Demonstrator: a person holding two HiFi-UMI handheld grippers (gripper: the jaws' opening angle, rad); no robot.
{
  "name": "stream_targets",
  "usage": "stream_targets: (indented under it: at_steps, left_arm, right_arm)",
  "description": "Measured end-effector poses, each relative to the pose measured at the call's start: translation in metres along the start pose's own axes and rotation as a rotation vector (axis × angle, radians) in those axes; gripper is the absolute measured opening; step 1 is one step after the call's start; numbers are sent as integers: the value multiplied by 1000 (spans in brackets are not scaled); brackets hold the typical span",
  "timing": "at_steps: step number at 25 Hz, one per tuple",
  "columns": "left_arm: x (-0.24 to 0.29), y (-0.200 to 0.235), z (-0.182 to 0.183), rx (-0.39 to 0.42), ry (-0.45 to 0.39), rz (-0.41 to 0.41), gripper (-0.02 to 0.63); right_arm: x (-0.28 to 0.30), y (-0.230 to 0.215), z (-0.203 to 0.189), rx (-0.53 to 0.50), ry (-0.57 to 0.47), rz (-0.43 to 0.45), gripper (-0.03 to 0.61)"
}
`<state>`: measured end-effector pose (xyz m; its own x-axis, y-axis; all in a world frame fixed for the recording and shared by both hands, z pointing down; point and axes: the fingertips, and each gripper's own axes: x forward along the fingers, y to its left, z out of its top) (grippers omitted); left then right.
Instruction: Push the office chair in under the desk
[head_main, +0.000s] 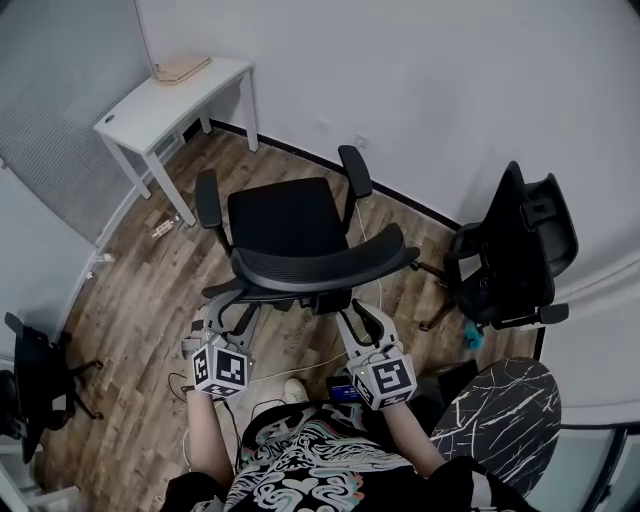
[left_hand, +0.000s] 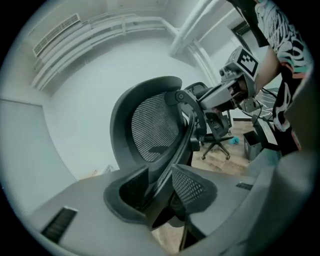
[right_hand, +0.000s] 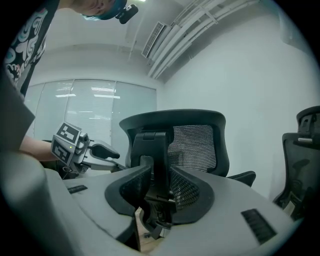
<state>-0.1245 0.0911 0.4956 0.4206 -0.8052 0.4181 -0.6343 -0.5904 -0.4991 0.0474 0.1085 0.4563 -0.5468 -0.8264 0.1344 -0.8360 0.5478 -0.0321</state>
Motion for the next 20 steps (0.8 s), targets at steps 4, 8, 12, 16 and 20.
stream_targets:
  at_steps: [4,8,12,16,20]
  left_arm:
    - [6,-13,-3,71,48,-124,178]
    - [8,-13,-9,134,99,-166,184]
    - [10,-10,-13,221,148,-193,184]
    - [14,-9,-14,258,182,-209,184]
    - [19,-14,-19,286,223,-266,184]
  right_arm:
    - [3,-1,-5,10,21,11,111]
    - [3,-1,-7,11,31,8,114]
    - [7,0,-6,8,36,13,115]
    - [9,-2,-10,9,48,24,115]
    - [13,0,-10,5,56,42,115]
